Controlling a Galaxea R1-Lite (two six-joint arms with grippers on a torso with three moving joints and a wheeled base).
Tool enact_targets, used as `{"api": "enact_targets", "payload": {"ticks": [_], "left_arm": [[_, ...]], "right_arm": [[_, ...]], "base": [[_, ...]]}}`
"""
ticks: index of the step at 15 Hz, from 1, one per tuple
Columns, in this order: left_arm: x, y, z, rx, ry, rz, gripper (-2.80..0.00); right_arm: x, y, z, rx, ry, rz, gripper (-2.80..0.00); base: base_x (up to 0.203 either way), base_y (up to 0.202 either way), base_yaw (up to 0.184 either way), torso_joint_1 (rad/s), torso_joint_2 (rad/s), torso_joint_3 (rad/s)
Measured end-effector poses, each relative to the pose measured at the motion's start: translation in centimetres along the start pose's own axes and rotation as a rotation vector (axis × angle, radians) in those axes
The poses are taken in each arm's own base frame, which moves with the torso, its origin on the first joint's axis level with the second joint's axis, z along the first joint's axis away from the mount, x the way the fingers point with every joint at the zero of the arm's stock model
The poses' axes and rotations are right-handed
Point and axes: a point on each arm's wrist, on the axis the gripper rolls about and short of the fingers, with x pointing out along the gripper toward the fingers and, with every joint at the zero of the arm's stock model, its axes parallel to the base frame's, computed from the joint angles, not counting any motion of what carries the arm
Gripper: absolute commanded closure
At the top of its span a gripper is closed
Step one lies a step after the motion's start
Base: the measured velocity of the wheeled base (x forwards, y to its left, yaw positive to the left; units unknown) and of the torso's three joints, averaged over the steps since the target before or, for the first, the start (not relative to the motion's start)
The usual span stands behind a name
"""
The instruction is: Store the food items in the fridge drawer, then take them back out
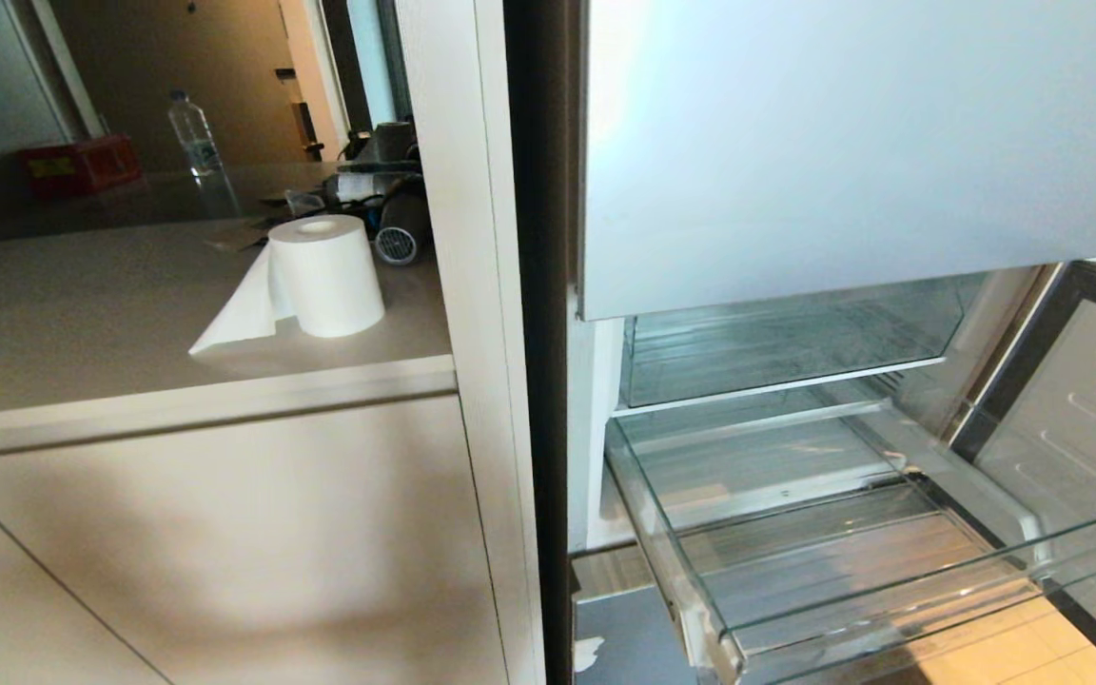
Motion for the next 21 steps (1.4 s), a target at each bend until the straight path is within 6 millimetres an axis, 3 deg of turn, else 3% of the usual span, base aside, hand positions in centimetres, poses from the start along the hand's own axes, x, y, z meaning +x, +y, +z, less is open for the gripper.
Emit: {"api": "enact_targets", "payload": {"ticks": [11,15,16,18,21], "left_arm": [[0.0,0.0,0.0,0.0,0.0,-0.002,0.0],[0.0,0.0,0.0,0.0,0.0,-0.001,0.0],[0.0,0.0,0.0,0.0,0.0,-0.001,0.0],[0.0,0.0,0.0,0.0,0.0,-0.001,0.0],[0.0,0.0,0.0,0.0,0.0,-0.001,0.0]], "right_arm": [[0.0,0.0,0.0,0.004,0.001,-0.001,0.0],[0.0,0.0,0.2,-0.006,0.001,-0.004,0.0],[0.1,-0.1,0.5,0.008,0.008,-0.025,0.0],[0.5,-0.3,3.4,0.077,-0.02,-0.13,0.0],[1.9,-0.6,7.8,0.178,-0.037,-0.448,0.0]], "base": [[0.001,0.007,-0.172,0.002,0.0,0.003],[0.001,0.003,-0.055,0.003,0.0,0.0],[0.0,0.0,0.0,0.0,0.0,0.0],[0.0,0.0,0.0,0.0,0.0,0.0],[0.0,0.0,0.0,0.0,0.0,0.0]]}}
